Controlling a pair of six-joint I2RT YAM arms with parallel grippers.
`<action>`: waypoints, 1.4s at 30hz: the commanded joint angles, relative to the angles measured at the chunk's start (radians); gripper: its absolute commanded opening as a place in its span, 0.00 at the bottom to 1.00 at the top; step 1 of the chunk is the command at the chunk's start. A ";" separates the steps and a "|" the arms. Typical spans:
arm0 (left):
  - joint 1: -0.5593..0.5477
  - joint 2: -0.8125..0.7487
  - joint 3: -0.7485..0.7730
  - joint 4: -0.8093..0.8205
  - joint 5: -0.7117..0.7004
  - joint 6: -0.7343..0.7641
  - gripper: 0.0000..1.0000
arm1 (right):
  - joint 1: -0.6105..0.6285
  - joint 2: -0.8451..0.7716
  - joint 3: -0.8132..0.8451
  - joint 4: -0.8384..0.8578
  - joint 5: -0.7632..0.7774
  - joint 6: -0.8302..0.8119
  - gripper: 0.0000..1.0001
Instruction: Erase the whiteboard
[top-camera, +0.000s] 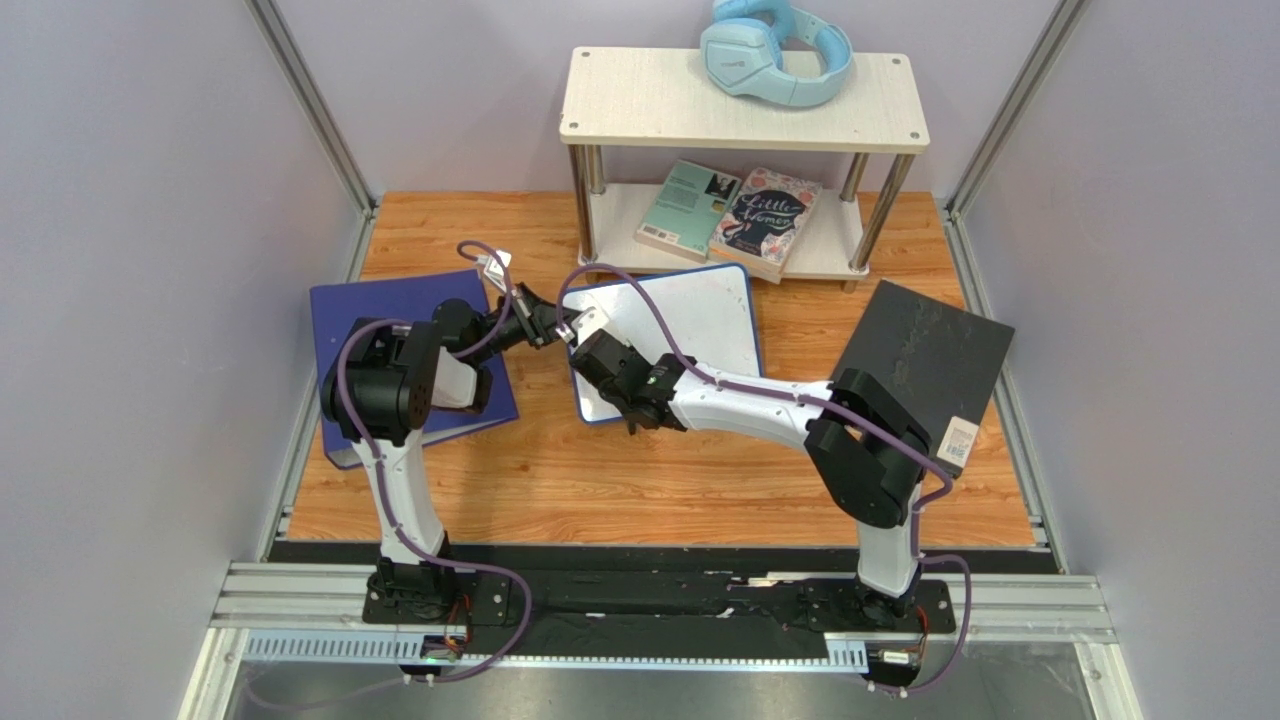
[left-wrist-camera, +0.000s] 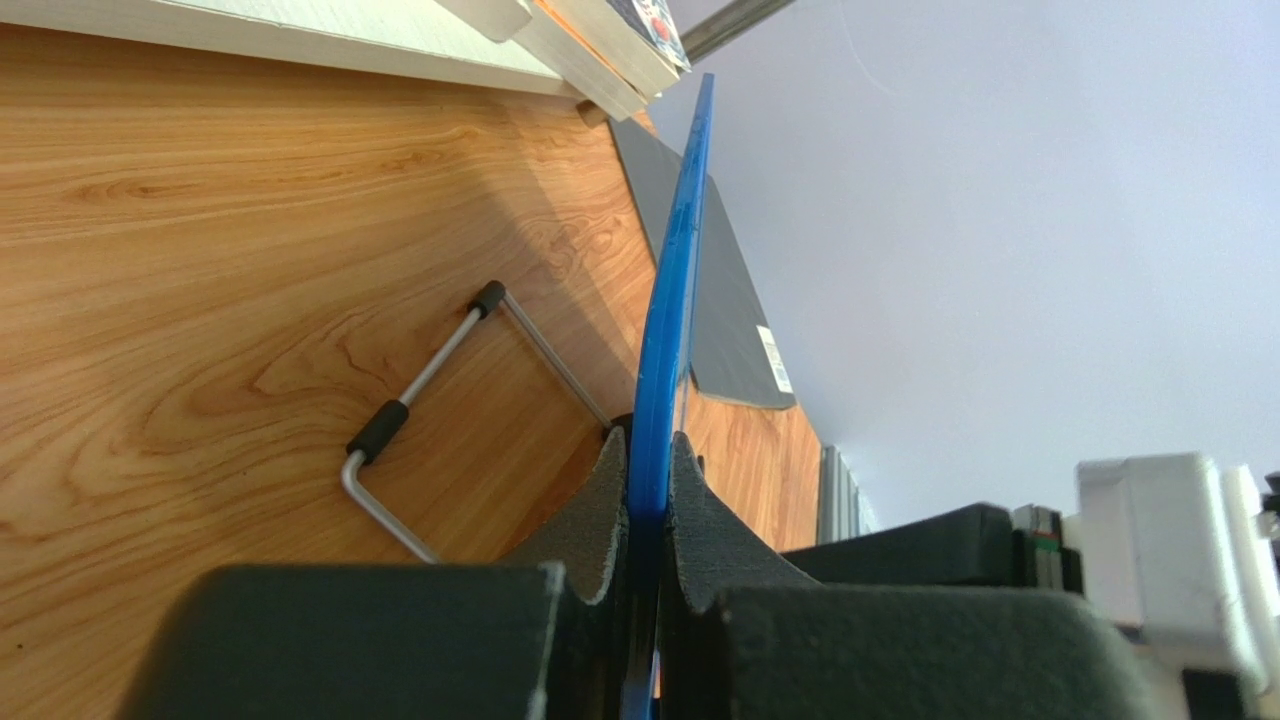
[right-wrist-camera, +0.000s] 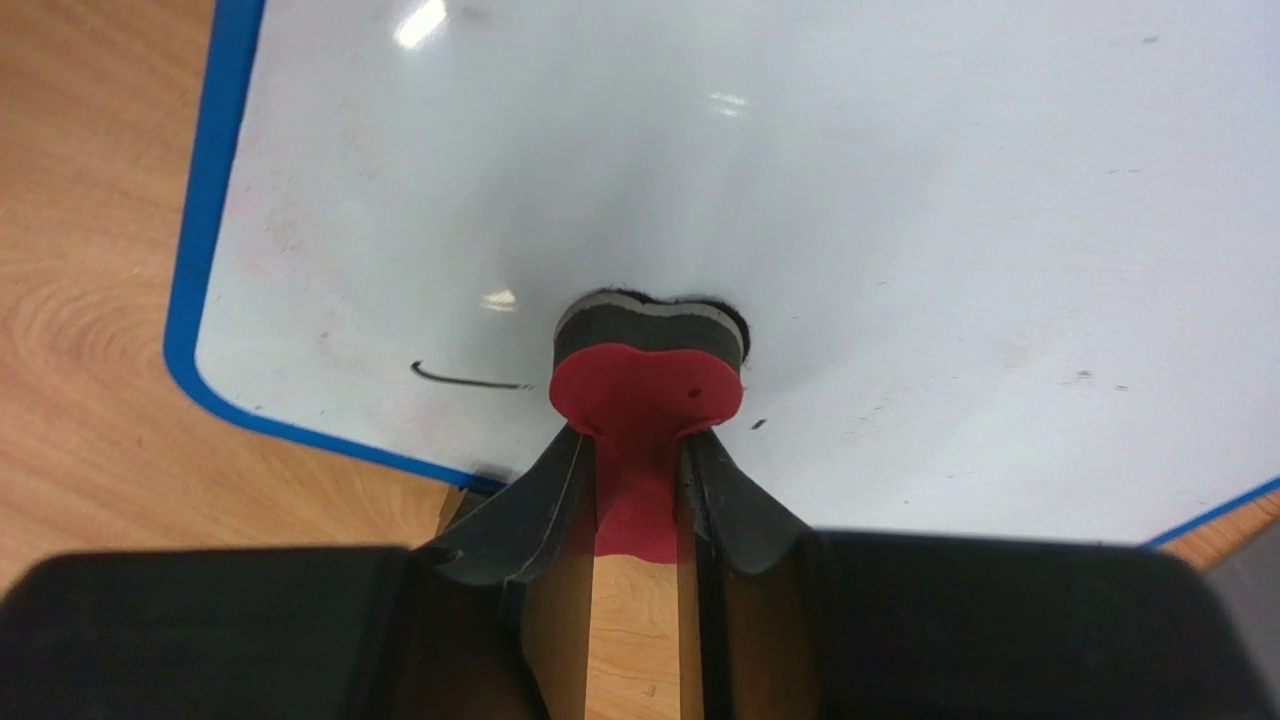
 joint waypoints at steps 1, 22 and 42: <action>-0.026 0.017 -0.014 0.133 0.060 -0.002 0.00 | -0.072 -0.006 0.040 0.243 0.181 -0.022 0.00; -0.026 0.017 -0.014 0.133 0.057 0.000 0.00 | 0.034 -0.066 -0.119 0.415 0.007 -0.033 0.00; -0.026 0.017 -0.012 0.133 0.056 0.000 0.00 | 0.103 -0.018 -0.112 0.383 0.269 0.059 0.00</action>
